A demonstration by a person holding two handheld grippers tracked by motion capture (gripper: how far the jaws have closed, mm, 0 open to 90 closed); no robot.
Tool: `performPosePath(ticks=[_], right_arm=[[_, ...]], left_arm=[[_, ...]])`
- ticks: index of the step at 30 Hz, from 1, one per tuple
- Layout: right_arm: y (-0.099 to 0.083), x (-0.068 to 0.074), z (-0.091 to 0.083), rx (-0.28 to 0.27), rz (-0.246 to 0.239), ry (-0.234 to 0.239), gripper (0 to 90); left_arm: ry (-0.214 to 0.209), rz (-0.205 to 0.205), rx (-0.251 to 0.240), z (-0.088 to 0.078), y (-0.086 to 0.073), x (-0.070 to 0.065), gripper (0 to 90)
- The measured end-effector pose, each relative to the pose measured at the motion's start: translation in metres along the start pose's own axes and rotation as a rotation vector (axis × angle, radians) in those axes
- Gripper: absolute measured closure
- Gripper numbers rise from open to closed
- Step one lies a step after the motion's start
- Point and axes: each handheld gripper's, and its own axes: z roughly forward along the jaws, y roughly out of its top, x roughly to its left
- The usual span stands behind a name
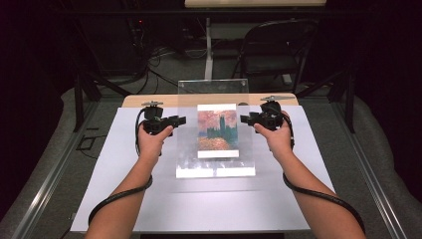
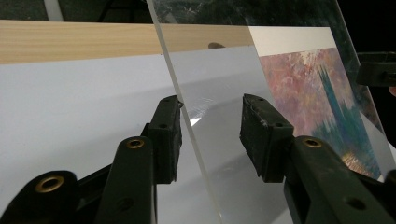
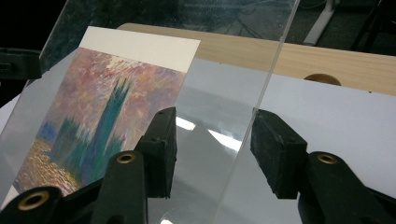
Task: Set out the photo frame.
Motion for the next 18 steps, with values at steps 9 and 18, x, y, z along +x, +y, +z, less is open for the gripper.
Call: performPosePath(ticks=[9, 18], right_arm=[[-0.001, 0.013, -0.024, -0.036, -0.039, 0.0, 57.1], [-0.011, 0.03, -0.058, -0.093, -0.079, 0.018, 65.4]], left_arm=[[-0.005, 0.061, -0.019, -0.024, -0.003, -0.015, 63.8], [-0.03, 0.105, -0.056, -0.056, -0.014, -0.033, 70.8]])
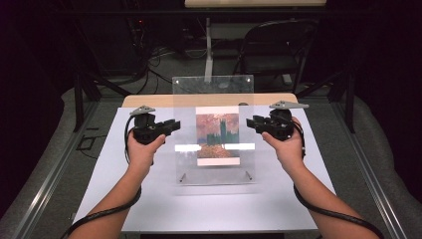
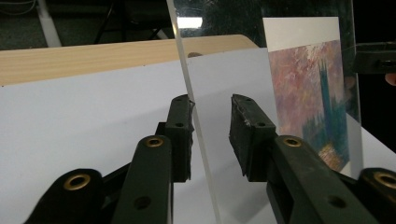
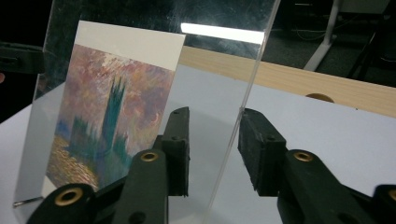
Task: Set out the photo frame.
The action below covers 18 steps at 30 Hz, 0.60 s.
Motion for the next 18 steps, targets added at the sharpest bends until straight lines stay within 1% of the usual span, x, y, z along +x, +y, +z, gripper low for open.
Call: performPosePath(ticks=[2, 3, 4, 5, 6, 7, 8, 9, 11, 12, 13, 16, 17, 18], right_arm=[[-0.002, 0.004, -0.009, -0.009, -0.006, 0.005, 67.3], [-0.005, 0.009, -0.017, -0.024, -0.02, 0.012, 68.6], [-0.005, 0.009, -0.017, -0.024, -0.02, 0.012, 68.6], [-0.008, 0.014, -0.024, -0.034, -0.03, 0.018, 69.9], [-0.008, 0.014, -0.024, -0.034, -0.03, 0.018, 69.9], [-0.01, 0.017, -0.031, -0.043, -0.043, 0.026, 71.0], [-0.01, 0.017, -0.031, -0.043, -0.043, 0.026, 71.0], [-0.013, 0.02, -0.037, -0.047, -0.045, 0.034, 72.3], [-0.015, 0.021, -0.04, -0.051, -0.047, 0.038, 72.6], [-0.016, 0.023, -0.042, -0.055, -0.043, 0.044, 72.8], [-0.019, 0.024, -0.045, -0.066, -0.04, 0.054, 73.1], [-0.022, 0.026, -0.049, -0.076, -0.04, 0.065, 73.2], [-0.025, 0.029, -0.052, -0.08, -0.027, 0.081, 73.2], [-0.025, 0.029, -0.052, -0.08, -0.027, 0.081, 73.2]], left_arm=[[-0.009, 0.01, -0.01, -0.008, -0.003, -0.005, 72.7], [-0.016, 0.032, -0.022, -0.015, -0.007, -0.009, 74.0], [-0.016, 0.032, -0.022, -0.015, -0.007, -0.009, 74.5], [-0.026, 0.039, -0.031, -0.022, -0.011, -0.013, 75.2], [-0.026, 0.039, -0.031, -0.022, -0.011, -0.013, 75.9], [-0.03, 0.055, -0.04, -0.028, -0.015, -0.017, 76.4], [-0.03, 0.055, -0.04, -0.028, -0.015, -0.017, 76.7], [-0.039, 0.064, -0.047, -0.033, -0.018, -0.02, 77.2], [-0.039, 0.069, -0.051, -0.035, -0.02, -0.022, 77.6], [-0.038, 0.078, -0.053, -0.036, -0.022, -0.023, 77.7], [-0.042, 0.079, -0.058, -0.038, -0.023, -0.024, 78.3], [-0.056, 0.074, -0.073, -0.044, -0.029, -0.027, 78.9], [-0.065, 0.073, -0.079, -0.047, -0.033, -0.029, 79.2], [-0.065, 0.073, -0.079, -0.047, -0.033, -0.029, 79.2]])
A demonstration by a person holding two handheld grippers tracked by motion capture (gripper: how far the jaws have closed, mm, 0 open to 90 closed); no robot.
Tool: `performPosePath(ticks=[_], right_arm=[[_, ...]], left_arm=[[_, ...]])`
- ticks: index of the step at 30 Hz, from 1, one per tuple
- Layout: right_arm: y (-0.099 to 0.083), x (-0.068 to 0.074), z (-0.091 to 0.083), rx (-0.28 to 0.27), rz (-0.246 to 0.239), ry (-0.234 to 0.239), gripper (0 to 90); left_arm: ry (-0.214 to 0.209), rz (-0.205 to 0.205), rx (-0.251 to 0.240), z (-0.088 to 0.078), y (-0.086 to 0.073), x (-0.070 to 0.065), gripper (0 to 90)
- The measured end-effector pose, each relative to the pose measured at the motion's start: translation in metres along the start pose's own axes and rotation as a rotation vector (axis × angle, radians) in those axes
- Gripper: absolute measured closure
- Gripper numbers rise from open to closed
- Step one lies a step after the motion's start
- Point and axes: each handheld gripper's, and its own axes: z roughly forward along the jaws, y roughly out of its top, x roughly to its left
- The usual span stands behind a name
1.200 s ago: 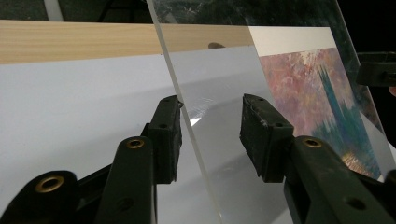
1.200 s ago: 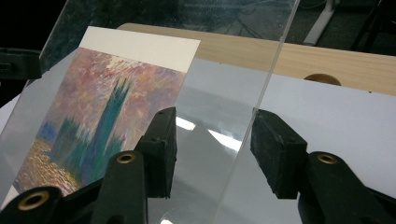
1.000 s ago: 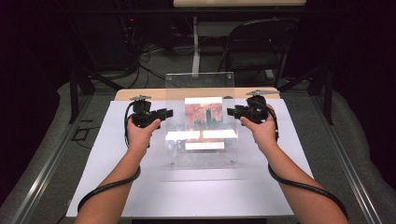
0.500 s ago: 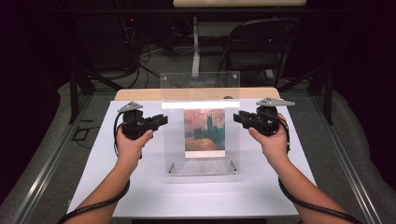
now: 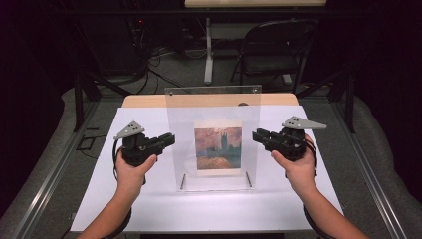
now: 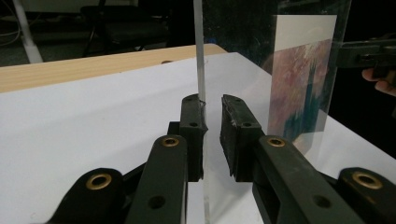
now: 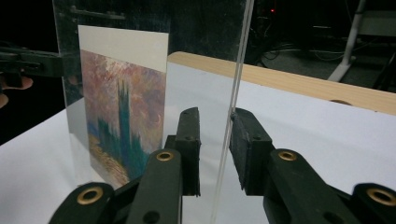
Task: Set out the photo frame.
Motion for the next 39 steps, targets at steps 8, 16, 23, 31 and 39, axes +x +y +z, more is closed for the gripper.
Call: performPosePath(ticks=[8, 16, 23, 31, 39], right_arm=[[-0.008, 0.009, -0.011, -0.014, -0.028, 0.014, 73.1], [-0.013, 0.013, -0.018, -0.014, -0.032, 0.038, 70.9], [-0.023, 0.015, -0.02, 0.002, -0.033, 0.066, 66.2], [-0.047, 0.017, -0.032, -0.003, -0.042, 0.061, 55.5], [-0.066, 0.002, -0.043, -0.017, -0.071, -0.036, 44.3]], left_arm=[[-0.011, 0.034, 0.002, -0.01, -0.007, -0.009, 79.1], [-0.023, 0.047, 0.008, -0.016, -0.014, -0.014, 77.8], [-0.026, 0.048, 0.003, -0.024, -0.024, -0.014, 73.6], [0.019, 0.071, -0.004, -0.038, -0.04, -0.013, 70.0], [0.096, 0.058, -0.001, -0.033, -0.065, 0.003, 57.8]])
